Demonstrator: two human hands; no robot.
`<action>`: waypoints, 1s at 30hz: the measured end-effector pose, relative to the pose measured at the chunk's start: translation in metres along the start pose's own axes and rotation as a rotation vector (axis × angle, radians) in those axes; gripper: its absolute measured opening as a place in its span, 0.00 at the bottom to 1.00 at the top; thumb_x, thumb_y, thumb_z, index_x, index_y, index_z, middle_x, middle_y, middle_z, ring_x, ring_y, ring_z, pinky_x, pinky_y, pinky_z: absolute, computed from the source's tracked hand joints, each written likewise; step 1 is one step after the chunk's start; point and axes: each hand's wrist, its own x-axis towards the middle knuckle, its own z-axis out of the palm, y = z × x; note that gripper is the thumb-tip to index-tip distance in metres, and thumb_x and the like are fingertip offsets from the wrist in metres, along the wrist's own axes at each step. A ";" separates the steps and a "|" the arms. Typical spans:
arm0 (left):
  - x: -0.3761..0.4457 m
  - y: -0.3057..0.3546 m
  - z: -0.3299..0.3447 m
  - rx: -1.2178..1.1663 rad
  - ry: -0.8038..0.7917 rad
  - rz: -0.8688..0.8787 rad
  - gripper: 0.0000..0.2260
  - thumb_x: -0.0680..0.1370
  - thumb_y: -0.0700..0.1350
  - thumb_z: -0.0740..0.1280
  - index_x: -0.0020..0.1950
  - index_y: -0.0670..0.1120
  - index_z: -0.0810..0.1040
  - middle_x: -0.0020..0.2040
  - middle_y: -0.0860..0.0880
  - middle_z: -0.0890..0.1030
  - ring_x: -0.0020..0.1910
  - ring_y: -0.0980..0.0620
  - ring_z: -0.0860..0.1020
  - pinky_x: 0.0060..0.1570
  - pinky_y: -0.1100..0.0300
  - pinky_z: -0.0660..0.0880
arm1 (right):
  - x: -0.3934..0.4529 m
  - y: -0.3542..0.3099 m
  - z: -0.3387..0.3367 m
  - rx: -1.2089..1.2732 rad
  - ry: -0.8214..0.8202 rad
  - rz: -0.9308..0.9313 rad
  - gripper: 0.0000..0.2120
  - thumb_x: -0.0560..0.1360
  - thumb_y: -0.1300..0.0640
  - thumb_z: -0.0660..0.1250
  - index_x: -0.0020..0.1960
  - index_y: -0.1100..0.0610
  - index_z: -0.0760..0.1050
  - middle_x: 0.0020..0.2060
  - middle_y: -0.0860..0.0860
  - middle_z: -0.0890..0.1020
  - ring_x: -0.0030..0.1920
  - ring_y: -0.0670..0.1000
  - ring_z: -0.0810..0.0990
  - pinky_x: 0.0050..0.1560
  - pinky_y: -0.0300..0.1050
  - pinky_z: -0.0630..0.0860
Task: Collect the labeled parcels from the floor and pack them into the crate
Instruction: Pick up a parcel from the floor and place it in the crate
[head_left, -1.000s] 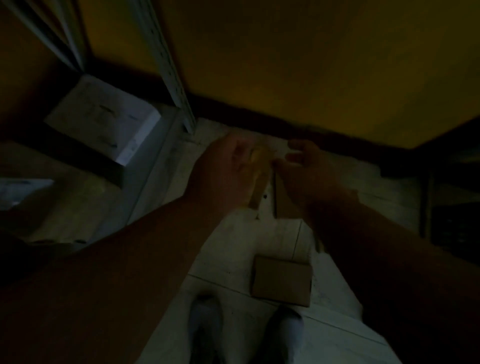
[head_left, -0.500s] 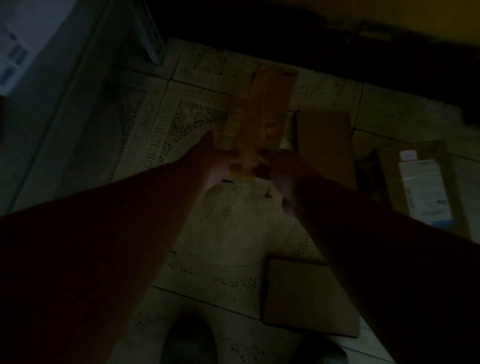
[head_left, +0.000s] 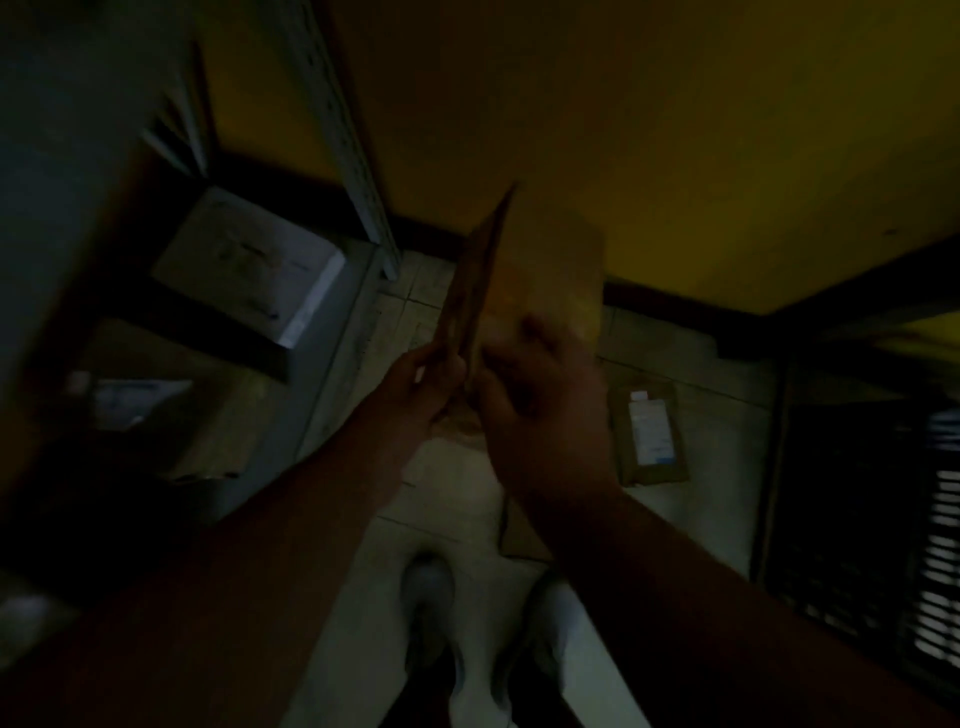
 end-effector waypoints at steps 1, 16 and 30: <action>-0.026 0.030 0.003 0.004 -0.007 0.026 0.48 0.54 0.75 0.73 0.70 0.56 0.72 0.59 0.52 0.83 0.56 0.51 0.82 0.56 0.49 0.78 | -0.006 -0.031 -0.028 -0.042 0.011 -0.052 0.15 0.74 0.45 0.66 0.57 0.48 0.82 0.70 0.51 0.73 0.72 0.56 0.67 0.66 0.67 0.66; -0.263 0.237 0.019 -0.371 -0.278 0.322 0.23 0.73 0.48 0.66 0.67 0.42 0.74 0.57 0.44 0.83 0.52 0.48 0.83 0.49 0.54 0.80 | -0.144 -0.245 -0.241 0.021 0.301 -0.472 0.18 0.74 0.53 0.71 0.62 0.52 0.74 0.78 0.48 0.57 0.75 0.49 0.62 0.64 0.46 0.73; -0.375 0.176 0.079 -0.959 -0.477 0.371 0.27 0.75 0.52 0.69 0.70 0.40 0.74 0.64 0.35 0.77 0.62 0.34 0.76 0.62 0.36 0.69 | -0.176 -0.239 -0.322 0.139 0.210 -0.486 0.41 0.66 0.26 0.63 0.74 0.40 0.56 0.77 0.37 0.51 0.75 0.40 0.50 0.71 0.48 0.55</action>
